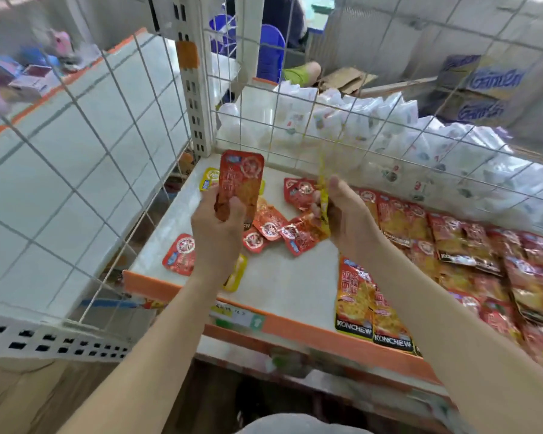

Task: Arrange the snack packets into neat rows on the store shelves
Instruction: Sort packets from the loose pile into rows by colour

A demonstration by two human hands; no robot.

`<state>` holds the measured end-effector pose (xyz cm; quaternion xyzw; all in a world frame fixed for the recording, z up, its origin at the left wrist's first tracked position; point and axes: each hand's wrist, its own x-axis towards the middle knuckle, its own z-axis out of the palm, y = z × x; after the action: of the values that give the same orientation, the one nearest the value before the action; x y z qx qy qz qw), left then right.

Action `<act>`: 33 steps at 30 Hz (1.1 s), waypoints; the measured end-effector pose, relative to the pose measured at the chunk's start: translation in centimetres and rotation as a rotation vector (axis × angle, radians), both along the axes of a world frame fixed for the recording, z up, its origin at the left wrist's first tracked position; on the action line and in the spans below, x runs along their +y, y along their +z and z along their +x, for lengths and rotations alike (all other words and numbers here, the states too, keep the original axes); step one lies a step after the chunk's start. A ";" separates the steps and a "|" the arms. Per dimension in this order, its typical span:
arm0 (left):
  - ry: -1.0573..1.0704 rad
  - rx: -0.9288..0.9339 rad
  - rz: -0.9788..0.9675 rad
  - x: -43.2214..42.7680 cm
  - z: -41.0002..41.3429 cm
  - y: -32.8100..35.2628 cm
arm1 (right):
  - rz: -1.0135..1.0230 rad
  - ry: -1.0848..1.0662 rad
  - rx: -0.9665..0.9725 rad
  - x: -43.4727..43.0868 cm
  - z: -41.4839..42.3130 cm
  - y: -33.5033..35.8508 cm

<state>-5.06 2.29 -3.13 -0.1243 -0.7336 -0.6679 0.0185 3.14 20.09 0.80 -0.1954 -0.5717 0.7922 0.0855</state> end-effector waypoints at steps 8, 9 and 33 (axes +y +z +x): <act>-0.177 -0.449 0.305 3.5 3.6 1.8 | 0.193 -0.365 -0.039 1.3 6.2 -0.8; -0.201 -0.473 0.290 3.8 4.2 2.0 | 0.200 -0.381 -0.040 1.6 7.1 -0.5; -0.571 -0.554 0.033 18.0 34.8 5.3 | 0.125 -0.765 -0.075 11.2 42.8 1.7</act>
<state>29.78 20.26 2.19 -0.1381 -0.6359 -0.6661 -0.3645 45.90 31.31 2.47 -0.4177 -0.5074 0.6591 0.3656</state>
